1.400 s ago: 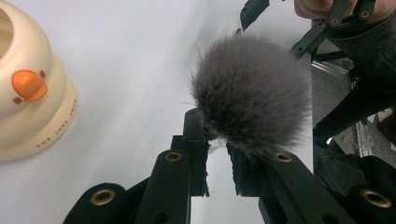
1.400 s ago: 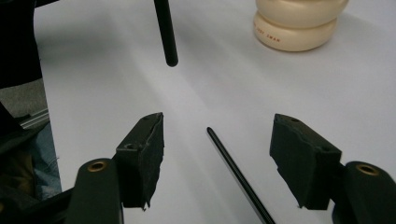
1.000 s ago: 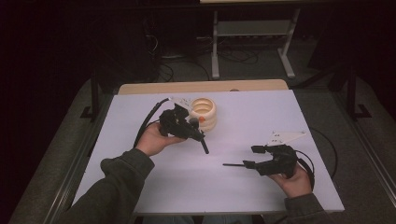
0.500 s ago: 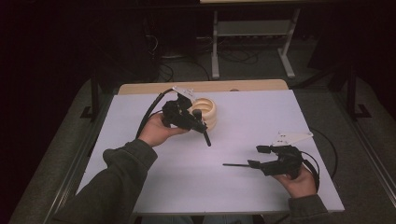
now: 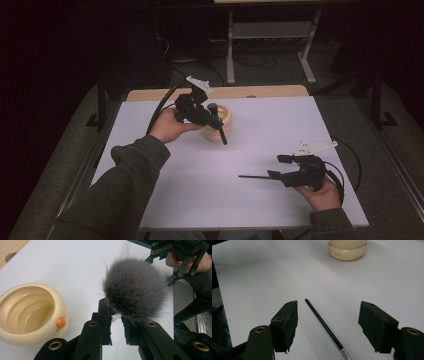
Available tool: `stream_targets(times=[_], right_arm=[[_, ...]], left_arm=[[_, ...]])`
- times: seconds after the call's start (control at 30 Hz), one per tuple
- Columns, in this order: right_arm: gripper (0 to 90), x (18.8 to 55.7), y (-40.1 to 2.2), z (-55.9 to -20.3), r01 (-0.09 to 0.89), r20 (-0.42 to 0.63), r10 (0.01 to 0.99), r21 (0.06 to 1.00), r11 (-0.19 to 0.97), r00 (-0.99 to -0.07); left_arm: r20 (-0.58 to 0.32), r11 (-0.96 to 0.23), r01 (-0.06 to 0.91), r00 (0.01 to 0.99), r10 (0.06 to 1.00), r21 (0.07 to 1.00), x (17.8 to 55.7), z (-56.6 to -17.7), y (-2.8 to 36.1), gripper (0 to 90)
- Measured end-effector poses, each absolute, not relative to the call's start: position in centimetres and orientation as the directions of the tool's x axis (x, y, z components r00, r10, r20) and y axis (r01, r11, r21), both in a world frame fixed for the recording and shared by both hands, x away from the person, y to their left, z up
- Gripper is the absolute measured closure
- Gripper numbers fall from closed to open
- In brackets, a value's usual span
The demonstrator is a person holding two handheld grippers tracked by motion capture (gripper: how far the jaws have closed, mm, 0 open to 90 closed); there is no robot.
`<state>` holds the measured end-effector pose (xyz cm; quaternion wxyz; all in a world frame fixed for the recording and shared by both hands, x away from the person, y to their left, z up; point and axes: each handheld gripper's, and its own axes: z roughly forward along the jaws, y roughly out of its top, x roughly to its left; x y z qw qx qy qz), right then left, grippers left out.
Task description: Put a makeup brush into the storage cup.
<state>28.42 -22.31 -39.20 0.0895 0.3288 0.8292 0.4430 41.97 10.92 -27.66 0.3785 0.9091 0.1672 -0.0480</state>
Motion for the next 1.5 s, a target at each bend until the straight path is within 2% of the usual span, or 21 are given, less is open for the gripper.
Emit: stream_targets(times=[0.7,1.5], right_arm=[[29.3,28.6,-22.3,-39.3,0.461,0.14,0.621,0.795,0.394,-0.771],[27.8,29.0,-22.2,-39.0,0.453,0.127,0.624,0.797,0.399,-0.771]], left_arm=[[-0.213,-0.644,0.372,0.925,0.313,0.669,44.6,-26.0,10.6,77.7],[-0.225,-0.566,0.5,0.845,0.485,0.655,48.7,-26.1,12.1,77.7]])
